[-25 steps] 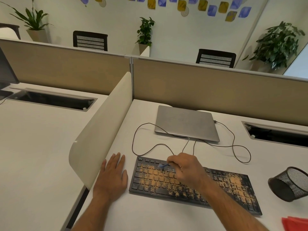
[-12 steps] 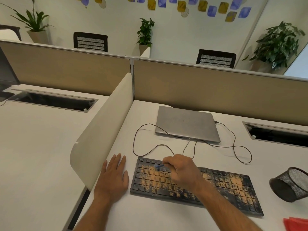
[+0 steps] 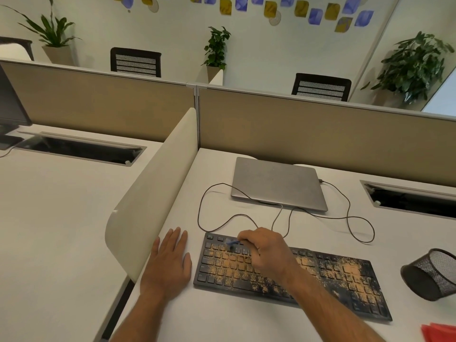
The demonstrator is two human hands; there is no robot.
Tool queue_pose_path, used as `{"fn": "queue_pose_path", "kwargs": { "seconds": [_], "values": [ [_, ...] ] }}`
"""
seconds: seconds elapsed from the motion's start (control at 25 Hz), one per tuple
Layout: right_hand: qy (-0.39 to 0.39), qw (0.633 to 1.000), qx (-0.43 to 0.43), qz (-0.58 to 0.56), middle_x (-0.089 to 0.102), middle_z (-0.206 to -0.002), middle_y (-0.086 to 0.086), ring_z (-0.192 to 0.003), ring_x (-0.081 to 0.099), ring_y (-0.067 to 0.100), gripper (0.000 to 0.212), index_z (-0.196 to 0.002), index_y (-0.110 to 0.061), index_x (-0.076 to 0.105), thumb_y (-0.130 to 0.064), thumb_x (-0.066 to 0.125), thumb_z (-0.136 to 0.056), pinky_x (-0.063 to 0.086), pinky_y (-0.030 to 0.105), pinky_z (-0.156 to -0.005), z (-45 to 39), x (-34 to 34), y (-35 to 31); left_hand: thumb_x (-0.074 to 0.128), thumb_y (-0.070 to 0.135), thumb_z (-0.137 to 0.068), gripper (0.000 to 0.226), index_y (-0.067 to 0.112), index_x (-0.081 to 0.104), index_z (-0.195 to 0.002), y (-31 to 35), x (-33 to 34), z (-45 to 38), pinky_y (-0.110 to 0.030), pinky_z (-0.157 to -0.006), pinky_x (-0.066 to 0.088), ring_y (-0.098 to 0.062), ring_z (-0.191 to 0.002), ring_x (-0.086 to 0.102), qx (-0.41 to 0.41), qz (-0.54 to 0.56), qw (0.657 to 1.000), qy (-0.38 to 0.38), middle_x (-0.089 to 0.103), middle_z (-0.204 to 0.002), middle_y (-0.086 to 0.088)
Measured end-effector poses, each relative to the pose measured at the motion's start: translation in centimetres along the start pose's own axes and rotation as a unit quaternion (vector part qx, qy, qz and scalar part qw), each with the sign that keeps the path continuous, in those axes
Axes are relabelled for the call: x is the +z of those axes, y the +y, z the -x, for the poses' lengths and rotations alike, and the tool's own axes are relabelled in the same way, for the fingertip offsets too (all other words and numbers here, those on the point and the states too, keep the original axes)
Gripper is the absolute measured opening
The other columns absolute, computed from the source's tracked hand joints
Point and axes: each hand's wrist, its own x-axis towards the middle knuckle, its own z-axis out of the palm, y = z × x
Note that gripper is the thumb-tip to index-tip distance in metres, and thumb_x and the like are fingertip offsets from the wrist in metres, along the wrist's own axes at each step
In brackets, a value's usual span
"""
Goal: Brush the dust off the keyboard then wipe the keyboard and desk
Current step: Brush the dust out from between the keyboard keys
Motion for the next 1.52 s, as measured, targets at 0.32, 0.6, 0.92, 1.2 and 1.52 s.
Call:
{"fn": "queue_pose_path", "kwargs": {
  "seconds": [0.32, 0.6, 0.92, 1.2, 1.52],
  "values": [
    [-0.023, 1.0, -0.008, 0.004, 0.067, -0.082, -0.006, -0.073, 0.055, 0.008, 0.016, -0.101, -0.021, 0.066, -0.02, 0.055, -0.089, 0.052, 0.029, -0.063, -0.24, 0.08, 0.14, 0.005, 0.049, -0.09, 0.077, 0.018, 0.021, -0.159, -0.05, 0.07, 0.05, -0.039, -0.124, -0.003, -0.017, -0.154, 0.007, -0.003, -0.001, 1.0, 0.001, 0.016, -0.167, -0.002],
    [-0.022, 0.999, -0.022, 0.014, 0.068, -0.082, -0.006, -0.073, 0.055, 0.008, 0.015, -0.098, -0.02, 0.066, -0.02, 0.055, -0.088, 0.052, 0.027, -0.063, -0.46, 0.08, -0.03, 0.006, 0.049, -0.09, 0.077, 0.019, 0.021, -0.159, -0.07, 0.1, -0.02, -0.039, -0.124, -0.003, -0.016, -0.154, 0.007, -0.004, -0.001, 1.0, -0.001, 0.015, -0.167, -0.001],
    [-0.022, 0.999, -0.019, 0.014, 0.066, -0.077, -0.005, -0.068, 0.053, 0.01, 0.016, -0.096, -0.019, 0.067, -0.021, 0.054, -0.088, 0.05, 0.028, -0.058, -0.7, 0.01, -0.11, 0.002, 0.05, -0.088, 0.08, 0.019, 0.016, -0.16, 0.06, -0.14, 0.04, -0.036, -0.123, -0.008, -0.015, -0.154, 0.002, -0.004, -0.002, 1.0, -0.004, 0.011, -0.167, 0.0],
    [-0.011, 0.999, -0.035, 0.023, 0.066, -0.076, -0.006, -0.067, 0.054, 0.009, 0.014, -0.096, -0.019, 0.066, -0.019, 0.057, -0.086, 0.052, 0.03, -0.057, -0.62, 0.25, -0.01, 0.002, 0.049, -0.088, 0.08, 0.019, 0.018, -0.16, 0.2, -0.19, 0.03, -0.037, -0.123, -0.007, -0.015, -0.154, 0.003, -0.004, -0.001, 1.0, 0.001, 0.013, -0.167, -0.001],
    [0.005, 0.999, -0.034, 0.018, 0.065, -0.075, -0.006, -0.066, 0.052, 0.007, 0.013, -0.094, -0.019, 0.066, -0.018, 0.058, -0.085, 0.05, 0.026, -0.055, -0.64, 0.41, 0.0, 0.003, 0.049, -0.088, 0.079, 0.019, 0.018, -0.16, 0.16, -0.13, 0.01, -0.037, -0.124, -0.006, -0.015, -0.154, 0.004, -0.003, -0.001, 1.0, 0.002, 0.013, -0.167, 0.0]
  ]
}}
